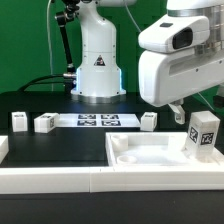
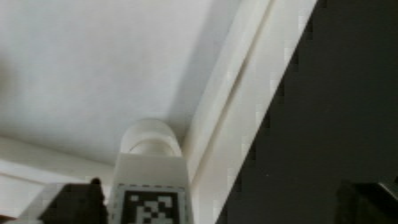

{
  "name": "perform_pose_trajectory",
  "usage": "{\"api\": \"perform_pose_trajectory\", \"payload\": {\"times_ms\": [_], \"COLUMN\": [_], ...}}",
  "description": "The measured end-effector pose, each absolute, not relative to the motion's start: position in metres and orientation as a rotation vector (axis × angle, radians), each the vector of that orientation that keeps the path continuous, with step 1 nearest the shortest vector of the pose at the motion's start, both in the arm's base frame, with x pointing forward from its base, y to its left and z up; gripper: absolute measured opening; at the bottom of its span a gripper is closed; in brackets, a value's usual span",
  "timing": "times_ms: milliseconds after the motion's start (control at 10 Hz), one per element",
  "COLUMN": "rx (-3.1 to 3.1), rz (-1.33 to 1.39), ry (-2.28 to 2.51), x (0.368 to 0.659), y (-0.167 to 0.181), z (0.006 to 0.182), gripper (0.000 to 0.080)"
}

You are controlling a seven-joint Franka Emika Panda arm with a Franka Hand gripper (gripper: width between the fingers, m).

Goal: Assemble square table

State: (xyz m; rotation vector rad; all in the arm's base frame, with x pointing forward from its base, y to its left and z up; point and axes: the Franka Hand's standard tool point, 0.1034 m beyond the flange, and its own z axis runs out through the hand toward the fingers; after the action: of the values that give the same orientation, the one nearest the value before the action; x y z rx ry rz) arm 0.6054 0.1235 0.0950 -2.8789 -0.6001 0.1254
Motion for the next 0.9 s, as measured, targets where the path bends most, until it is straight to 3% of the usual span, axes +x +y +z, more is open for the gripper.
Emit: {"api": "perform_pose_trajectory", "payload": {"times_ms": [900], "rx": [-2.954], "rz": [0.11], "ry": [-0.467], "x": [0.612], "y": [0.109], "z": [0.094], "gripper": [0.0649]}}
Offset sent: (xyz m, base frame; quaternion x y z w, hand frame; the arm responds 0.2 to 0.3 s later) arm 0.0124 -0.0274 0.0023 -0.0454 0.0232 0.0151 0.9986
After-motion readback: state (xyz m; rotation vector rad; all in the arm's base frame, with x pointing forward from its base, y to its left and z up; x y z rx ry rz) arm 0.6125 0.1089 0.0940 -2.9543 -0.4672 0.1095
